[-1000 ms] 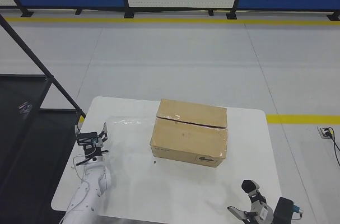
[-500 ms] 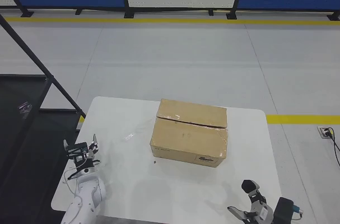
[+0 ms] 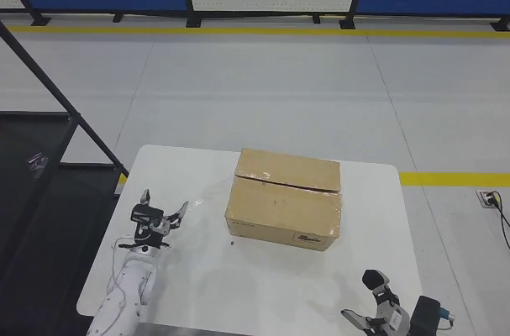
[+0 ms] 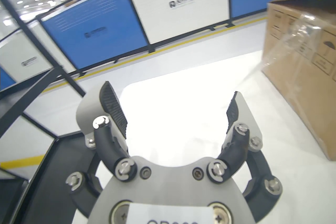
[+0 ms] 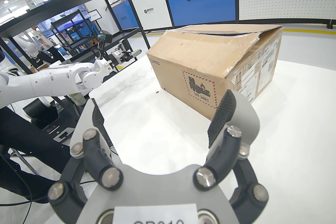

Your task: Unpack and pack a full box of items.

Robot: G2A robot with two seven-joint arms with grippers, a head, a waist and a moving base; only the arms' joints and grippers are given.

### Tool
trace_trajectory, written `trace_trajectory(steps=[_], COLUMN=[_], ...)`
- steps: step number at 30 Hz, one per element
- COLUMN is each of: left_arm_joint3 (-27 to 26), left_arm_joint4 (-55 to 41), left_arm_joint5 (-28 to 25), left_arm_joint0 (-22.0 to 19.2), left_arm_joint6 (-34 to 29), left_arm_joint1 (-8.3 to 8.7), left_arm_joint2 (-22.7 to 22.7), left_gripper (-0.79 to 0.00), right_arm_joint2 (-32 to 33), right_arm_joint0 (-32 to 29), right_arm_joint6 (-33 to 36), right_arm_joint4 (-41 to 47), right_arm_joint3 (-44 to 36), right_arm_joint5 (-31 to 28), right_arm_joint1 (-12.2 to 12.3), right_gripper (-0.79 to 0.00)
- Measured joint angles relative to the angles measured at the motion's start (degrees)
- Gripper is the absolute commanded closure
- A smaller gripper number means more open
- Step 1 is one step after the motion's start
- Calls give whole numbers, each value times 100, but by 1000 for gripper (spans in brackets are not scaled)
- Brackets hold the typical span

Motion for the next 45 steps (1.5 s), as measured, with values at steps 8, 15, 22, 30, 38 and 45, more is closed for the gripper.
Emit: trace_trajectory(steps=[8, 15, 22, 30, 38, 45], left_arm_joint3=[1775, 3203, 4025, 4406, 4555, 4577], left_arm_joint4=[81, 186, 213, -174, -535, -821], left_arm_joint5=[-1682, -2195, -1996, -1258, -985, -611], left_arm_joint0=[-1569, -2553, -3076, -3359, -3479, -3466], left_arm_joint6=[50, -183, -555, -1217, -1042, -730], left_arm_joint1=[-83, -302, -546, -791, -878, -904], left_arm_joint2=[512, 1044, 1403, 1473, 1428, 1353], left_gripper=[-785, -785, -785, -785, -785, -785], right_arm_joint2=[0, 0, 0, 0, 0, 0], right_arm_joint0=[0, 0, 0, 0, 0, 0], right_arm_joint6=[0, 0, 0, 0, 0, 0], right_arm_joint4=[0, 0, 0, 0, 0, 0], right_arm_joint3=[0, 0, 0, 0, 0, 0], right_arm_joint5=[0, 0, 0, 0, 0, 0], right_arm_joint1=[0, 0, 0, 0, 0, 0], right_gripper=[-785, -785, -785, -785, -785, -785])
